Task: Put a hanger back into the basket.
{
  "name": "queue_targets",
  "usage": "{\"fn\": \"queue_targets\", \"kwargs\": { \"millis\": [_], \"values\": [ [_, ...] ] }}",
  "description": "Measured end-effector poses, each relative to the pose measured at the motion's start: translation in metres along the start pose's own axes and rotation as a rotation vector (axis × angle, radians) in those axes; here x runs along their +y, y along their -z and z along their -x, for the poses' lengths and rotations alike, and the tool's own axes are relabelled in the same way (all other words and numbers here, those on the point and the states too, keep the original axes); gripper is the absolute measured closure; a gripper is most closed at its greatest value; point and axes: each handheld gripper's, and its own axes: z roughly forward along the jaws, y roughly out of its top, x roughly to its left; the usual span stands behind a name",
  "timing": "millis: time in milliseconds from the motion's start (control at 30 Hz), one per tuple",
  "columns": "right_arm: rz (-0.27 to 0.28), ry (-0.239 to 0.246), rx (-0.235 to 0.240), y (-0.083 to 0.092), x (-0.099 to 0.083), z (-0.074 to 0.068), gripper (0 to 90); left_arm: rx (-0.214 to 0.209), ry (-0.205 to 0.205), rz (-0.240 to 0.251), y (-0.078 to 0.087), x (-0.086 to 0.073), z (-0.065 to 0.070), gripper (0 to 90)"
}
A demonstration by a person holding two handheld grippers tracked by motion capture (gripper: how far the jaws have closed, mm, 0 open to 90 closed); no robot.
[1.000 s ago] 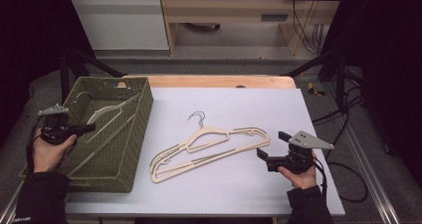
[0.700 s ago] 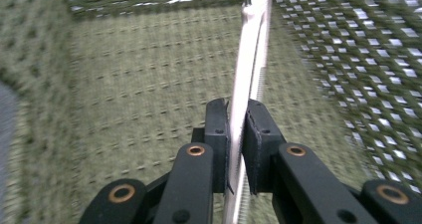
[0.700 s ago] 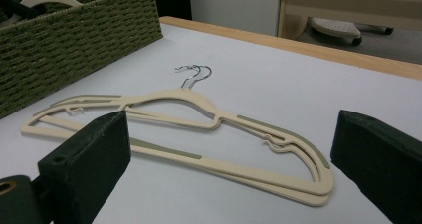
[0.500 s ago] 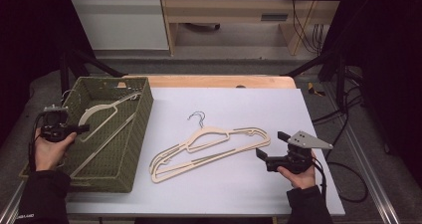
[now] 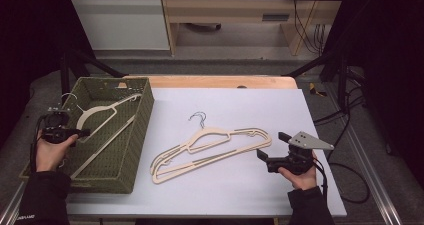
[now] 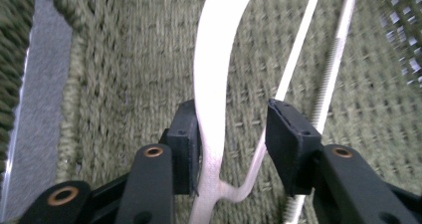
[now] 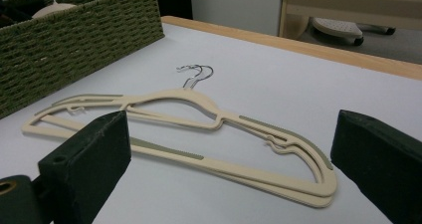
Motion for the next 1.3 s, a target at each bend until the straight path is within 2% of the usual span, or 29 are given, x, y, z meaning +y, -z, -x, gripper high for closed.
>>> {"fn": "queue_targets", "kwargs": {
  "millis": [400, 533, 633, 700, 800, 833, 1000, 1033, 1067, 1200, 1233, 1300],
  "values": [
    [0.000, 0.002, 0.002, 0.001, 0.000, 0.000, 3.0, 0.024, 0.026, -0.042, -0.006, -0.002, -0.002, 51.5],
    [0.003, 0.003, 0.001, 0.001, 0.001, 0.000, 3.0, 0.016, 0.028, -0.053, -0.004, -0.002, -0.003, 48.5],
    [0.005, 0.004, 0.004, 0.003, 0.001, 0.001, 2.9, 0.009, 0.031, -0.033, 0.002, -0.002, -0.002, 45.0],
    [0.010, -0.001, 0.000, 0.003, 0.001, 0.001, 2.9, 0.014, 0.016, -0.001, 0.010, -0.001, -0.001, 42.9],
    [0.010, 0.004, 0.000, 0.004, 0.002, 0.001, 2.9, -0.017, 0.010, 0.059, 0.025, 0.002, 0.001, 39.1],
    [0.013, -0.003, -0.001, 0.004, 0.002, 0.001, 2.9, -0.028, 0.010, 0.096, 0.030, 0.003, 0.004, 37.6],
    [0.021, -0.003, -0.003, 0.006, 0.003, 0.002, 2.8, -0.090, -0.057, 0.243, 0.059, 0.007, 0.019, 30.8],
    [0.022, -0.002, -0.004, 0.007, 0.004, 0.002, 2.8, -0.090, -0.057, 0.243, 0.059, 0.007, 0.019, 30.0],
    [0.027, -0.003, -0.005, 0.008, 0.004, 0.002, 2.8, -0.115, -0.086, 0.296, 0.068, 0.008, 0.029, 28.9],
    [0.027, 0.002, -0.003, 0.010, 0.004, 0.003, 2.8, -0.194, -0.151, 0.373, 0.080, 0.008, 0.056, 25.9],
    [0.027, 0.002, -0.003, 0.010, 0.004, 0.003, 2.8, -0.194, -0.151, 0.373, 0.080, 0.008, 0.056, 24.1],
    [0.032, -0.006, -0.007, 0.011, 0.005, 0.003, 2.8, -0.224, -0.196, 0.426, 0.086, 0.008, 0.077, 21.7]
  ]
}}
